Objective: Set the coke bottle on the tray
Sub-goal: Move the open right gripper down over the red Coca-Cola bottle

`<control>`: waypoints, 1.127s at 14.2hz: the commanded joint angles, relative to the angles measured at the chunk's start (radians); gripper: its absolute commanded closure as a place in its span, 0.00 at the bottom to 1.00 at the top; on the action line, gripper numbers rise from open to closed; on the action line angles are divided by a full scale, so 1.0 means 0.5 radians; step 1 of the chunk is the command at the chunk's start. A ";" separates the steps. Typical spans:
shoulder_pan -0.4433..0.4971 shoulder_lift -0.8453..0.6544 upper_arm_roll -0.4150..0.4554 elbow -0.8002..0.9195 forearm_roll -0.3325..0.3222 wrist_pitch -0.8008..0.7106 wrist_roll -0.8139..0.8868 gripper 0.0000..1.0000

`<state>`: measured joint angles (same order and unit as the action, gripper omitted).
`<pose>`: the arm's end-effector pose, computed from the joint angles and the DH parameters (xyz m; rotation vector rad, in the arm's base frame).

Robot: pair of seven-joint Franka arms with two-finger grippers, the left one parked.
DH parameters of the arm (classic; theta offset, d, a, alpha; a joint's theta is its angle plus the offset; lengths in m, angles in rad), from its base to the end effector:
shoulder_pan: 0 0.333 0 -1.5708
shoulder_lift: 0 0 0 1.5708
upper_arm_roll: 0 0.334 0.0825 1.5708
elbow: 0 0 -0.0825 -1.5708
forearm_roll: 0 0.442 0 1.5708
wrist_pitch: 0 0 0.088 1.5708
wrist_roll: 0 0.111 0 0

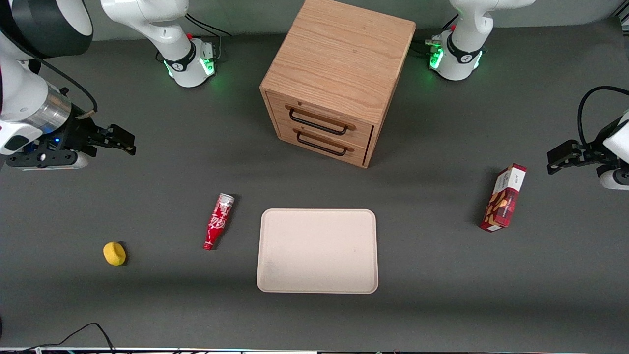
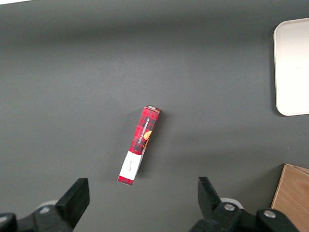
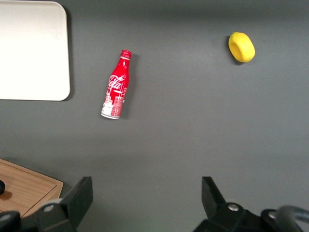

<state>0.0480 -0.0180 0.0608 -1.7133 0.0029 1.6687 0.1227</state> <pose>0.6067 0.0668 0.5821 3.1399 -0.0224 -0.0419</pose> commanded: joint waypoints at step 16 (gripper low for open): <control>0.207 0.910 0.118 0.399 -0.021 0.236 0.910 0.00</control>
<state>0.1244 0.3644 0.1160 -1.5587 0.0018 1.7614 0.4807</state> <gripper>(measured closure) 0.000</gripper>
